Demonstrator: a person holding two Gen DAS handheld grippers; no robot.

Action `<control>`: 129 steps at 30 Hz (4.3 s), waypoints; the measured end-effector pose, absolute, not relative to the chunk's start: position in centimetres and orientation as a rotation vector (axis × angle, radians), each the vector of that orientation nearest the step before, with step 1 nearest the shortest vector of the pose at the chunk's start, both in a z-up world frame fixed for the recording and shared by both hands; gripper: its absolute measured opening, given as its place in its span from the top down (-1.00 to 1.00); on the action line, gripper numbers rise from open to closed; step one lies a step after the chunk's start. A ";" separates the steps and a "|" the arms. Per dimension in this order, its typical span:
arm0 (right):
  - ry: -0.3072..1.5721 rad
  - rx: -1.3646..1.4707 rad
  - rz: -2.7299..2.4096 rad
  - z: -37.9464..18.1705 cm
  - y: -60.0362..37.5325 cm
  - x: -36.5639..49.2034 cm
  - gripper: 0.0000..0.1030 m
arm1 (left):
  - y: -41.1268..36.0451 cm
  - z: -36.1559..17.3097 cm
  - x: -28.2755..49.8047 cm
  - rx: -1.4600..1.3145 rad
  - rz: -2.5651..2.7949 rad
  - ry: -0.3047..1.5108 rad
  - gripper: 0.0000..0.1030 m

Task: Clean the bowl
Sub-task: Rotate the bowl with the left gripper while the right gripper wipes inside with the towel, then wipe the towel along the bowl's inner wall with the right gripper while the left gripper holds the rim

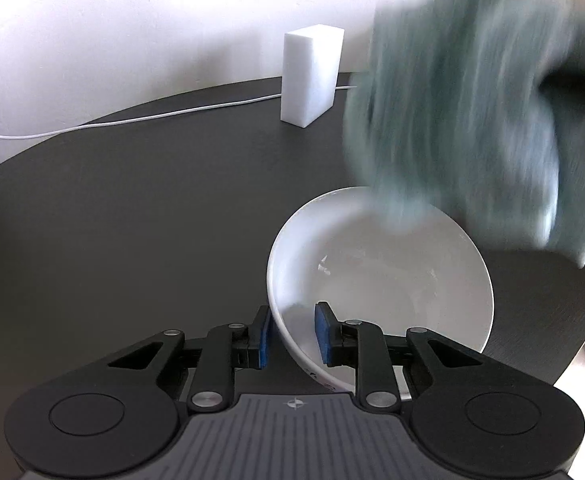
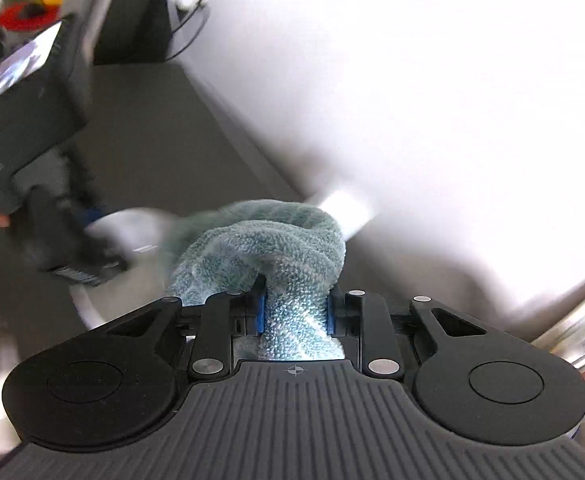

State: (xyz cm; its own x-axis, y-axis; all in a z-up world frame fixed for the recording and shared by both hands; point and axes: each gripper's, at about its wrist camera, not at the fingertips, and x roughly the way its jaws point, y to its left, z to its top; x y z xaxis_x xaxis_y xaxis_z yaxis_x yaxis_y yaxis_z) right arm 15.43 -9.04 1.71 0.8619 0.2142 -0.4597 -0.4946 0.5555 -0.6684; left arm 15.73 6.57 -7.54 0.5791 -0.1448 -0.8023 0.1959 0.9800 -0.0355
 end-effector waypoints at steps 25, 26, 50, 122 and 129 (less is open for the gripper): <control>0.699 -0.706 0.476 -4.6 -5.9 23.5 0.51 | 5.4 -7.7 16.1 0.008 -0.170 0.931 0.56; 0.737 -0.674 0.478 -4.7 -7.0 23.2 0.51 | 5.3 -7.7 16.1 0.009 -0.172 0.930 0.56; 0.928 0.522 0.433 -9.9 -17.1 25.7 0.49 | 6.1 -7.6 16.5 0.035 -0.158 0.917 0.57; 0.762 -0.071 0.589 -10.8 -10.3 12.7 0.60 | 4.7 -7.4 16.6 0.318 -0.158 0.871 0.46; 0.759 -0.052 0.593 -10.7 -10.7 12.5 0.60 | 4.8 -7.2 16.4 0.313 -0.158 0.885 0.47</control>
